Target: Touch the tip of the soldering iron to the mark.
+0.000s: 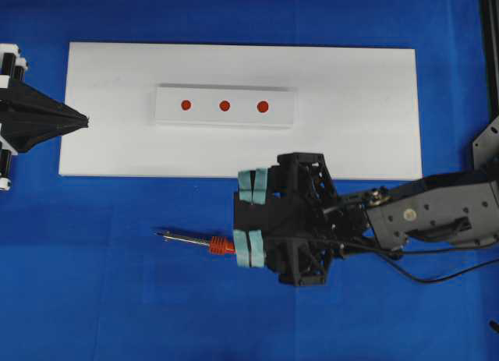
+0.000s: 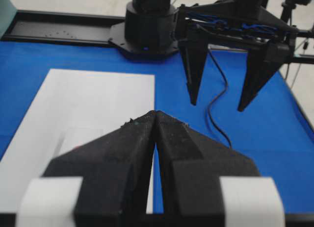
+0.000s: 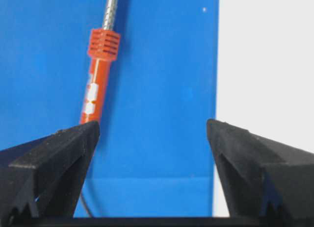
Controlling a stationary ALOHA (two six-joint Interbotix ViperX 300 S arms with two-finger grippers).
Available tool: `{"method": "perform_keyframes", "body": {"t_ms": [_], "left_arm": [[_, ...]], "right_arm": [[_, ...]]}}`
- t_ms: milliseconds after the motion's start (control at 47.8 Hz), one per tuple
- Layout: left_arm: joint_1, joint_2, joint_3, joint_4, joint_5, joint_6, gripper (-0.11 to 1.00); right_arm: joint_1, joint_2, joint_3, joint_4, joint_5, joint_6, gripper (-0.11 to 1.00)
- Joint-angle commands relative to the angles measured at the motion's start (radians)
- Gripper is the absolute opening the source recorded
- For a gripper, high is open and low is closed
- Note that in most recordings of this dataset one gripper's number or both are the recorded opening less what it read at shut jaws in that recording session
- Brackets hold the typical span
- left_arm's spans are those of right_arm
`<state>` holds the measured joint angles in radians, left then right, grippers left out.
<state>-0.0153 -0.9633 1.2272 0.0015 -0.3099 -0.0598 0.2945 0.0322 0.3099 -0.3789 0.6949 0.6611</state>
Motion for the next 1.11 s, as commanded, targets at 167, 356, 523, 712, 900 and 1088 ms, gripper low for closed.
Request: {"method": "perform_keyframes", "body": {"t_ms": [167, 356, 523, 712, 900, 1088], "left_arm": [[-0.003, 0.003, -0.012, 0.002, -0.008, 0.002, 0.02], [-0.003, 0.003, -0.011, 0.000, -0.006, 0.002, 0.02], [-0.003, 0.003, -0.012, 0.002, -0.006, 0.002, 0.02], [-0.003, 0.003, -0.012, 0.000, -0.008, 0.000, 0.02], [-0.003, 0.003, -0.012, 0.000, -0.006, 0.000, 0.02], [-0.003, 0.002, -0.012, 0.002, -0.008, 0.000, 0.02]], "right_arm": [[-0.153, -0.034, -0.009, -0.021, -0.005, -0.091, 0.80], [-0.281, -0.035, -0.017, -0.006, -0.025, -0.184, 0.80], [-0.308, -0.041, -0.011, 0.015, -0.040, -0.221, 0.80], [-0.308, -0.103, 0.028, 0.020, -0.040, -0.225, 0.79], [-0.308, -0.242, 0.118, 0.020, -0.046, -0.227, 0.79], [-0.310, -0.417, 0.250, 0.020, -0.072, -0.213, 0.79]]}}
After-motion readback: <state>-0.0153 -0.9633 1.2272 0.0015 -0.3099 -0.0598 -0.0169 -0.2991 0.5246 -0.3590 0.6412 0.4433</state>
